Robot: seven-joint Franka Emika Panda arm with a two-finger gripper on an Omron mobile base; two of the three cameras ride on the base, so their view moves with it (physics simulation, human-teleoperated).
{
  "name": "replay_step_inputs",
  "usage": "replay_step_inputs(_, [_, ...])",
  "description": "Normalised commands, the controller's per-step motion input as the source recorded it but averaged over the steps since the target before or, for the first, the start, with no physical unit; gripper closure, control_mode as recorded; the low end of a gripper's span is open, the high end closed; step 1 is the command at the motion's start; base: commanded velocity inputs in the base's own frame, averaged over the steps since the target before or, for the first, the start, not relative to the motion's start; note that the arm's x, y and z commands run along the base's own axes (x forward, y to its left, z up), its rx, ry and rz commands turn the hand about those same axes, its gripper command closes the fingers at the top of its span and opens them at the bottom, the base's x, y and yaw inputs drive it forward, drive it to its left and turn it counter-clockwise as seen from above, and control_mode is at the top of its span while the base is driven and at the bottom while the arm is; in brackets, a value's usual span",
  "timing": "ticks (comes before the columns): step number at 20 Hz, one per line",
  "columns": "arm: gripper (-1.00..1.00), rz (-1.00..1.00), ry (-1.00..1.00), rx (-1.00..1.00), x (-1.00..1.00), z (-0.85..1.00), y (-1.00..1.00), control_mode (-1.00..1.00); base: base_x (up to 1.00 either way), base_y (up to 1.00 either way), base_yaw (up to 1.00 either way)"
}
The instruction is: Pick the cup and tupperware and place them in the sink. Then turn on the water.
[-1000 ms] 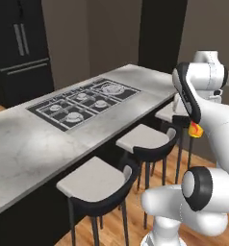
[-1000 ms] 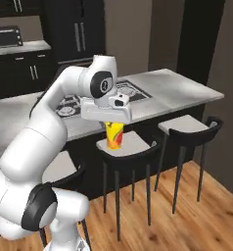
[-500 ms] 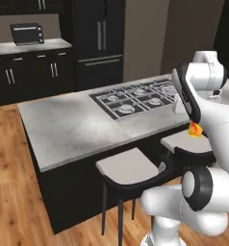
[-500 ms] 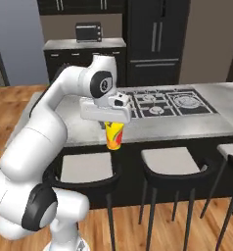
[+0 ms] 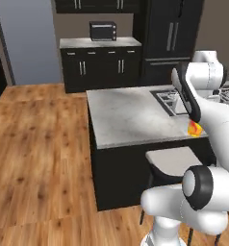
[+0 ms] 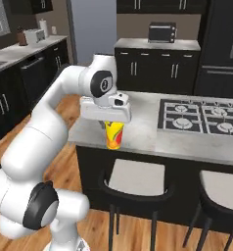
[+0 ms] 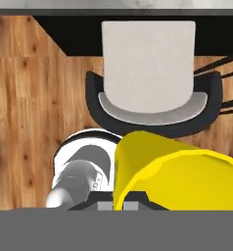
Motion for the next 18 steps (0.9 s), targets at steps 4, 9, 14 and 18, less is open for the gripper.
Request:
replay_step_inputs(4, [1.00,0.00,0.00,0.00,0.00,0.00,0.00,1.00,0.00,0.40,0.59])
replay_step_inputs(9, [1.00,0.00,0.00,0.00,0.00,0.00,0.00,1.00,0.00,0.32,0.61])
replay_step_inputs(14, [1.00,0.00,0.00,0.00,0.00,0.00,0.00,1.00,0.00,0.39,0.63])
replay_step_inputs(18, [1.00,0.00,0.00,0.00,0.00,0.00,0.00,1.00,0.01,0.44,0.61])
